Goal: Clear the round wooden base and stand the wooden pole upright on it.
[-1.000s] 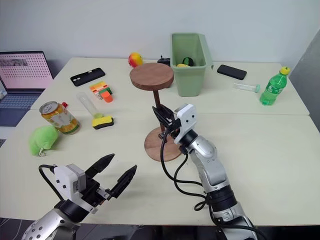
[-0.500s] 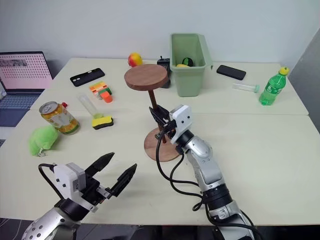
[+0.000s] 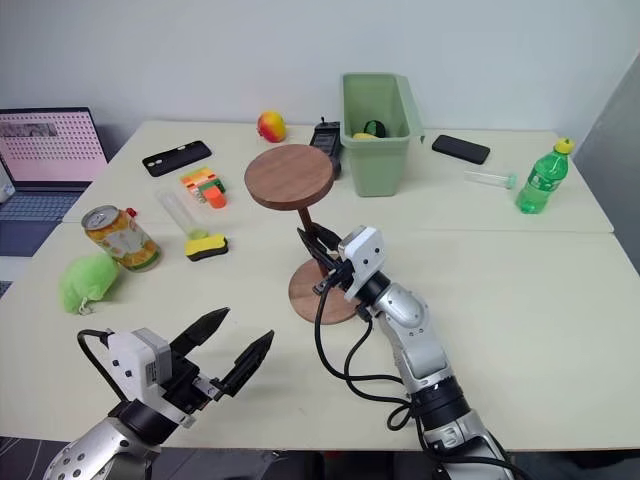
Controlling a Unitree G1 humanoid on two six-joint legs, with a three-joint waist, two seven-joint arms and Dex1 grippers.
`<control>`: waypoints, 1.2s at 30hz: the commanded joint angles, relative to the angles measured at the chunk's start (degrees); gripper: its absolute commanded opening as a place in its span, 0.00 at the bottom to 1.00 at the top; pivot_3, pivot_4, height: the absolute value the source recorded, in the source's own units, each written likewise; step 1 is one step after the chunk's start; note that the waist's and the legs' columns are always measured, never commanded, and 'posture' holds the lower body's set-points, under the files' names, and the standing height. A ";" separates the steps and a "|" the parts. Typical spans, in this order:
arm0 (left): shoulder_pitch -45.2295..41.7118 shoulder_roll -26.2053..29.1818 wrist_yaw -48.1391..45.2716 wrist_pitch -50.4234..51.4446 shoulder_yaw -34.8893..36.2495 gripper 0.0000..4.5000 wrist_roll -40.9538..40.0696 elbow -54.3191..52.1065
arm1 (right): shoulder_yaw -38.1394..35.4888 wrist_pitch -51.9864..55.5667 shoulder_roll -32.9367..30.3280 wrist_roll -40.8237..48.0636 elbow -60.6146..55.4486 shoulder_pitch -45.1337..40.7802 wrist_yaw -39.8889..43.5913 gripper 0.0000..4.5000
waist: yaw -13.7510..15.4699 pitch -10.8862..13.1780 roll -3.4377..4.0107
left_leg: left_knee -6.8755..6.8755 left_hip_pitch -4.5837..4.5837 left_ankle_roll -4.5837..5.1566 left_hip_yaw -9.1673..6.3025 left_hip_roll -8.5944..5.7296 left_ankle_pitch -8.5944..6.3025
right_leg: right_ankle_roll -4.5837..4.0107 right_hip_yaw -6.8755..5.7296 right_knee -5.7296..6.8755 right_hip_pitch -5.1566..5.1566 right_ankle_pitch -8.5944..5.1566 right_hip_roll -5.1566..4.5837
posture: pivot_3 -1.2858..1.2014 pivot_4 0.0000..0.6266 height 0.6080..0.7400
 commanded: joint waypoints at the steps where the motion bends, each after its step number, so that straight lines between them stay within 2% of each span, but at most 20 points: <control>1: 0.27 0.32 -0.54 -1.11 0.86 1.00 -0.41 -1.05 | 0.48 9.10 -1.12 0.43 4.51 2.73 0.78 0.04 | 0.00 -0.05 0.01 | -0.02 0.17 0.01 0.00 0.00 -0.01 | 0.00 0.00 -0.03 0.19 0.00 0.01 | 0.52 0.24 1.00; 4: 0.22 0.30 -0.46 -0.96 0.87 1.00 -0.53 -1.24 | 0.28 13.39 -1.20 1.04 4.20 1.98 0.66 0.04 | -0.04 -0.09 0.02 | -0.09 0.83 0.03 -0.01 0.00 -0.03 | -0.04 0.00 -0.14 0.85 -0.04 0.02 | 0.52 0.24 1.00; 9: -0.10 0.20 0.02 -0.71 0.46 1.00 -0.37 -1.73 | 0.00 19.90 -0.88 1.61 4.60 1.69 -0.61 0.04 | -0.09 -0.49 0.15 | -0.10 1.01 0.03 -0.01 0.00 -0.03 | -0.04 0.01 -0.12 1.00 -0.04 0.07 | 0.52 0.24 1.00; 14: 0.25 0.18 0.06 -0.86 0.51 1.00 -0.25 -1.85 | 1.14 21.00 -2.11 -0.06 4.45 2.18 0.00 0.04 | -0.14 -0.88 0.24 | -0.13 1.17 0.04 0.00 0.01 -0.03 | -0.06 0.05 -0.14 1.11 -0.06 0.07 | 0.52 0.24 1.00; 17: 0.37 0.13 -0.18 -1.17 0.66 1.00 -0.26 -1.36 | 3.56 20.90 -4.07 -3.19 5.94 2.14 0.39 0.04 | -0.21 -0.90 0.24 | -0.21 1.63 0.04 -0.02 0.01 -0.04 | -0.12 0.04 -0.21 1.43 -0.14 0.06 | 0.52 0.24 1.00; 28: 1.42 -0.28 -0.73 -2.29 0.42 1.00 0.23 -0.95 | 1.34 26.71 -2.57 -1.94 8.52 -1.13 -2.19 0.04 | -0.52 -1.24 0.33 | -0.22 1.74 0.04 -0.04 0.03 -0.05 | -0.16 0.06 -0.21 1.42 -0.22 0.06 | 0.52 0.24 1.00; 34: 1.76 -0.49 -0.67 -2.66 0.05 1.00 0.52 -1.24 | 2.69 25.78 -3.34 -3.22 7.05 -1.06 -1.07 0.04 | -0.98 -1.23 0.33 | -0.25 1.73 0.04 -0.06 0.06 -0.05 | -0.12 0.05 -0.21 1.41 -0.34 0.06 | 0.52 0.24 1.00; 36: 1.32 -0.45 -0.46 -2.37 -0.11 1.00 0.48 -1.40 | 2.64 25.06 -3.73 -2.75 4.74 -0.66 -0.30 0.17 | -1.00 -1.22 0.33 | -0.26 1.71 0.03 -0.06 0.06 -0.05 | -0.06 0.06 -0.21 1.41 -0.40 0.06 | 0.52 0.24 1.00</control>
